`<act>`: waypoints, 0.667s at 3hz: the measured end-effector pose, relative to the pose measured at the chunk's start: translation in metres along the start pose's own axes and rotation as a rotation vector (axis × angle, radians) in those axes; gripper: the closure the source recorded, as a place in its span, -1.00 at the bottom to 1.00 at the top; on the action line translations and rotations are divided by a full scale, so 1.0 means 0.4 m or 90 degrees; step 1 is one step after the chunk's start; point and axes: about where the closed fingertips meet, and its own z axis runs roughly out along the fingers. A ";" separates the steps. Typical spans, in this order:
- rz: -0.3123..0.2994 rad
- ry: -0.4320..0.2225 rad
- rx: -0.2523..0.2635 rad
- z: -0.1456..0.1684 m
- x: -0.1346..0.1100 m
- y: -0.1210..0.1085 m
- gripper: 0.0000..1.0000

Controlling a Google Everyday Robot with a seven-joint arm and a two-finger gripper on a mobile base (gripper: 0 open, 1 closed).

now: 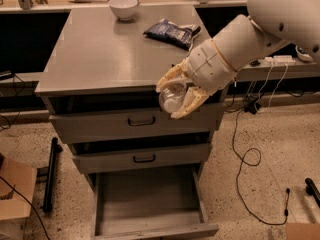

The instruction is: Pick water bottle from bottom drawer and place on counter

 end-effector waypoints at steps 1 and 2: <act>-0.049 0.081 -0.011 -0.057 -0.028 -0.058 1.00; -0.099 0.122 -0.035 -0.071 -0.012 -0.153 1.00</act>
Offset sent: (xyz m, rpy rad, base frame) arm 0.1008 0.0386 0.0804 -0.2533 -0.2509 0.1463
